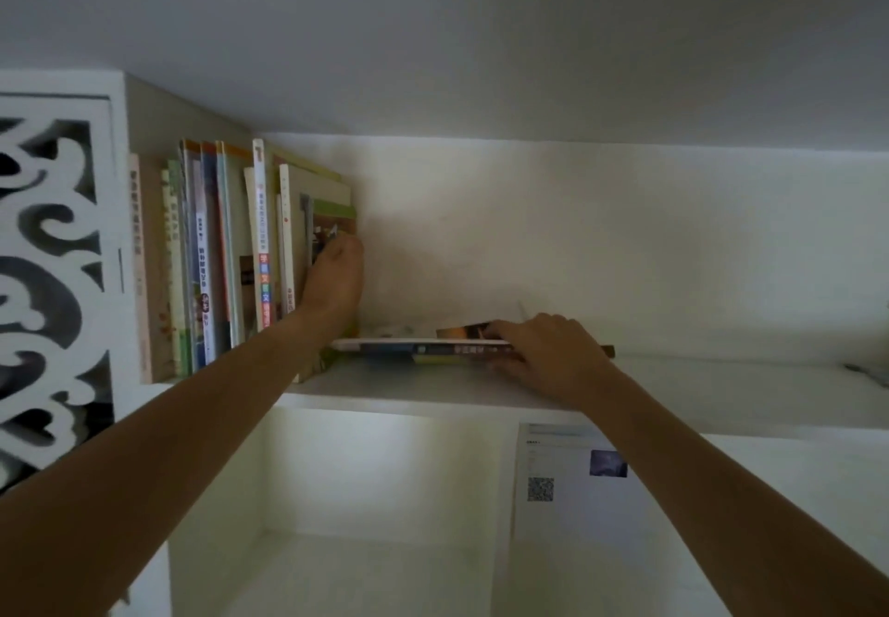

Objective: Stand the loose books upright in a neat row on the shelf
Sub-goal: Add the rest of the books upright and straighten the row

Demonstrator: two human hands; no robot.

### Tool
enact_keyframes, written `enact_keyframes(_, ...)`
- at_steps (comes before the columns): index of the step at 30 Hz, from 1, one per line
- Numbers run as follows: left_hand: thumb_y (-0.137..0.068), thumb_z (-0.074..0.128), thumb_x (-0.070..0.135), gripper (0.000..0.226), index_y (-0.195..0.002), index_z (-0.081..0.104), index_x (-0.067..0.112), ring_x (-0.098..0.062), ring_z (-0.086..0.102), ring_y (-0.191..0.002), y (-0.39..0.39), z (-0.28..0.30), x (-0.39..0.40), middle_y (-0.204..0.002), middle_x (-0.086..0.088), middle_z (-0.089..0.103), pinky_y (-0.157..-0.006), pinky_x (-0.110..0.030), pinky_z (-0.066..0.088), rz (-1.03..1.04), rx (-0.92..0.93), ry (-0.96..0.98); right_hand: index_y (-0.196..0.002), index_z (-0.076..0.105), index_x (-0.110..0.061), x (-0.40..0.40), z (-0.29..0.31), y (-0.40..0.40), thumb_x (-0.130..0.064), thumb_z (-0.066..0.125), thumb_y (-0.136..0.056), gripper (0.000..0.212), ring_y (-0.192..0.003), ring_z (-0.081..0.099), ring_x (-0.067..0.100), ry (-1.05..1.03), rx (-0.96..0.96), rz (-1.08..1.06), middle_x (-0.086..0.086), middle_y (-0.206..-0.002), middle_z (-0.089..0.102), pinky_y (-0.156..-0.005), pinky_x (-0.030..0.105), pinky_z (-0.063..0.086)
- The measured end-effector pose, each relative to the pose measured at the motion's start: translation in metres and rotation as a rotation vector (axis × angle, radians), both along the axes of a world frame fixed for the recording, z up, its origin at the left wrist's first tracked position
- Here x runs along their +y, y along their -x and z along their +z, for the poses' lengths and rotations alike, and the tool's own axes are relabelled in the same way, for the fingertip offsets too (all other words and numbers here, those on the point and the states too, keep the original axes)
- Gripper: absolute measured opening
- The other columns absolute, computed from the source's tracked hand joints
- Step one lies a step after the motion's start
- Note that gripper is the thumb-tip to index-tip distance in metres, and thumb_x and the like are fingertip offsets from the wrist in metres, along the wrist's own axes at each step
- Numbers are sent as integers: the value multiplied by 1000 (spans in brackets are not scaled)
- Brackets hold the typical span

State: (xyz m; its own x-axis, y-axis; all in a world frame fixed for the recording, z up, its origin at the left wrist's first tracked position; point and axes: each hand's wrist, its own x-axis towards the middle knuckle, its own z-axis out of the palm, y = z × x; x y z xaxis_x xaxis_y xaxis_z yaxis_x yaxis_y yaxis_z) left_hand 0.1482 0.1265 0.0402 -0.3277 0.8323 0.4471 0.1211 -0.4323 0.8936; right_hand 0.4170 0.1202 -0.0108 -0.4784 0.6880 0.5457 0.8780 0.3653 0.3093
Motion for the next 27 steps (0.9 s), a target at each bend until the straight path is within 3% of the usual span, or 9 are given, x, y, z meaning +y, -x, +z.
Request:
enact_keyframes(3,-109,39,37,28,-119,64,28,-25,61,-116,-1,6,-11,-117,5,63,-102,-35,44,-198,-200,-49,-121,59,-29,7,-6,2,-56,51,-100,35,-76,68,29,-72,326,-14,7,-91,72,-65,35,55)
enact_keyframes(6,-113,20,39,52,-155,39,15,-14,45,-138,-3,11,-17,-156,-1,46,-99,-22,27,-252,-120,-126,-112,69,-22,8,0,12,-54,60,-97,36,-74,70,30,-173,805,38,8,-88,75,-60,29,51)
enact_keyframes(10,-111,28,47,41,-136,56,32,5,59,-116,11,-7,-14,-128,14,64,-123,-35,30,-181,139,-244,-113,73,-11,-3,6,58,-44,66,-97,37,-72,62,13,-204,1220,199,7,-97,76,-54,6,39)
enact_keyframes(13,-109,38,41,51,-158,34,31,-6,25,-154,27,-34,6,-165,7,32,-128,-37,20,70,687,-392,-109,68,-13,-4,0,103,-47,66,-95,37,-74,64,13,-135,1419,277,1,-90,72,-59,14,44)
enact_keyframes(17,-104,44,21,58,-159,31,12,-21,7,-160,33,-59,14,-170,-10,20,-130,-43,11,476,1294,-758,-107,61,-16,-5,1,150,-47,60,-99,32,-69,58,9,-17,1425,338,-8,-83,62,-58,15,41)
enact_keyframes(20,-100,66,23,57,-150,46,2,-32,21,-157,42,-61,22,-162,-20,36,-128,-47,20,759,1179,-789,-112,52,-29,-4,0,185,-47,52,-103,20,-73,60,-6,190,1306,469,-18,-88,61,-59,2,43)
enact_keyframes(22,-102,61,25,44,-140,55,1,-35,32,-151,48,-60,16,-153,-23,46,-124,-52,29,928,1041,-805,-112,50,-36,5,-4,202,-54,43,-104,21,-82,63,-4,269,1166,498,-17,-94,64,-73,11,48)
enact_keyframes(24,-107,49,28,36,-133,57,4,-35,38,-147,50,-58,7,-148,-22,52,-122,-54,31,940,965,-824,-117,52,-38,11,-1,207,-63,34,-102,35,-95,64,0,344,1124,529,-16,-105,65,-85,26,52)
enact_keyframes(27,-109,45,27,37,-131,63,3,-34,43,-143,48,-56,4,-145,-21,55,-121,-50,34,873,980,-840,-110,52,-45,7,8,202,-58,31,-105,25,-94,61,-3,478,1173,622,-20,-102,62,-78,18,46)
